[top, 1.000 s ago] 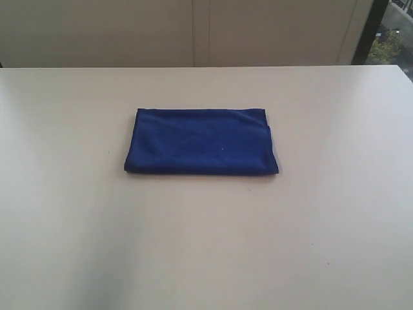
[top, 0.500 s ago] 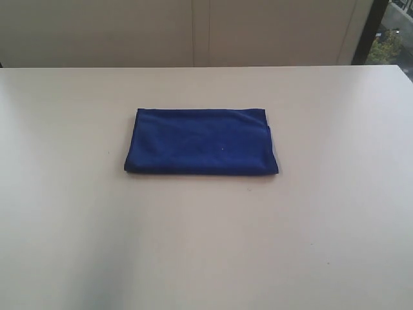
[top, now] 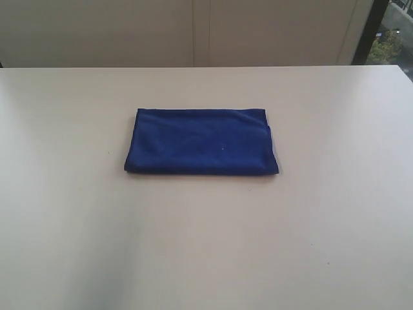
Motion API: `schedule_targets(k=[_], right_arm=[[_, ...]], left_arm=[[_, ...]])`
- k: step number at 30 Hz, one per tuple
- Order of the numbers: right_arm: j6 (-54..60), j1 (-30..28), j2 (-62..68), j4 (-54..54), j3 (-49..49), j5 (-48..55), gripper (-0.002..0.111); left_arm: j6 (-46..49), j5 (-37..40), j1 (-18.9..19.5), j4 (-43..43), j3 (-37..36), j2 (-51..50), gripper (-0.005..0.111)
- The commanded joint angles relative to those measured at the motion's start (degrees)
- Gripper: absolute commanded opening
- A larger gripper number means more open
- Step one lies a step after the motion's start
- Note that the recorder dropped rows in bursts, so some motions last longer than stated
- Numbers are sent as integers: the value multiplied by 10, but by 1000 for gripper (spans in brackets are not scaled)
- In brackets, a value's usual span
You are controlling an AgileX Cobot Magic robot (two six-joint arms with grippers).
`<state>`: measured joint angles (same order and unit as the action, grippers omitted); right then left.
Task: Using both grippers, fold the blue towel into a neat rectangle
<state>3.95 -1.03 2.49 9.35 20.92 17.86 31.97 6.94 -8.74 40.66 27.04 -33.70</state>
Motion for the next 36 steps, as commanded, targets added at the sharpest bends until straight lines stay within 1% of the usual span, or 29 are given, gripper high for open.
schedule_targets(k=[1,3,9,15,19,36], right_arm=[[-2,0,-25,-2,-51,-2,0],[-2,0,-25,-8,-62,-1,0],[-2,0,-25,-79,-119,0,0],[-2,0,-25,-83,-167,6,0],[-2,0,-25,-83,-195,40,0],[-2,0,-25,-83,-204,35,0]], left_arm=[[0,1,1,8,-4,4,0],[0,3,1,8,-4,4,0],[0,2,1,8,-4,4,0],[0,2,1,8,-4,4,0],[0,2,1,8,-4,4,0],[0,2,1,8,-4,4,0]])
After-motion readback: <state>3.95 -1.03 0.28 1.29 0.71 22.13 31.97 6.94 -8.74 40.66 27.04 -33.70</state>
